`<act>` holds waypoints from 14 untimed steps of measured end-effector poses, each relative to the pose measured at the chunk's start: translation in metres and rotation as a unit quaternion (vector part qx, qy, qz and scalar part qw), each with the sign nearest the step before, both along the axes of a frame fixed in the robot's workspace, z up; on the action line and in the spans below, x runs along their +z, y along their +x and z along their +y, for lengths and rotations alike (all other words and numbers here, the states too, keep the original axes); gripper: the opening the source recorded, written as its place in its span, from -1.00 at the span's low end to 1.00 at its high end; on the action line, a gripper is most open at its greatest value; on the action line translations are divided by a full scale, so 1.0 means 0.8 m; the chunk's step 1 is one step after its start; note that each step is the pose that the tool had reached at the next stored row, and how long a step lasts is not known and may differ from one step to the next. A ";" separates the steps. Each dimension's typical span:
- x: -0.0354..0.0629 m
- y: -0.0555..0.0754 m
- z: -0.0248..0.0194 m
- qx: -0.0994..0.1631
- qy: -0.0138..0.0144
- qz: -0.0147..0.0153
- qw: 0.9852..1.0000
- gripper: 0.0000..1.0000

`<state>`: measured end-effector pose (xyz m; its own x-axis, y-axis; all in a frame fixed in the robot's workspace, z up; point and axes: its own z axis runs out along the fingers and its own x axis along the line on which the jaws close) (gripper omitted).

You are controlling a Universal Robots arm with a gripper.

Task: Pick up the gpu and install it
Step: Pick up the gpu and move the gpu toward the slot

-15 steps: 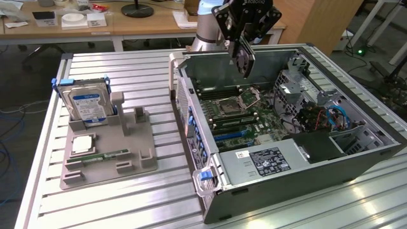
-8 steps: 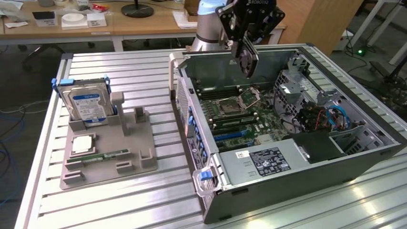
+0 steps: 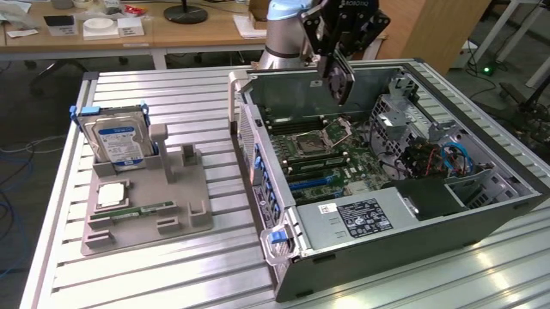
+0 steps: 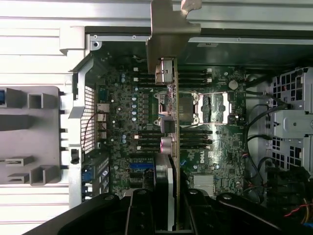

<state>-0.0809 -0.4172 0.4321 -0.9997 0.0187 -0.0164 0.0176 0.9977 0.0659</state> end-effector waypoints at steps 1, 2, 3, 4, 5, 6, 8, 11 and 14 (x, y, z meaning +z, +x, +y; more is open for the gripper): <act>0.000 0.003 0.0000 0.000 0.000 0.000 1.000 -0.44; 0.000 0.006 0.0000 0.000 0.000 0.000 1.000 -0.44; 0.000 0.008 0.0000 0.000 0.000 0.000 1.000 -0.44; -0.001 0.011 0.0000 0.000 0.000 0.000 1.000 -0.44; -0.001 0.013 0.0000 0.000 0.000 0.000 1.000 -0.44; -0.001 0.016 0.0000 0.000 0.000 0.000 1.000 -0.44; -0.001 0.021 0.0000 0.000 0.000 0.000 1.000 -0.44; -0.002 0.028 0.0000 0.000 0.000 0.000 1.000 -0.44; -0.002 0.035 0.0000 0.000 0.000 0.000 1.000 -0.44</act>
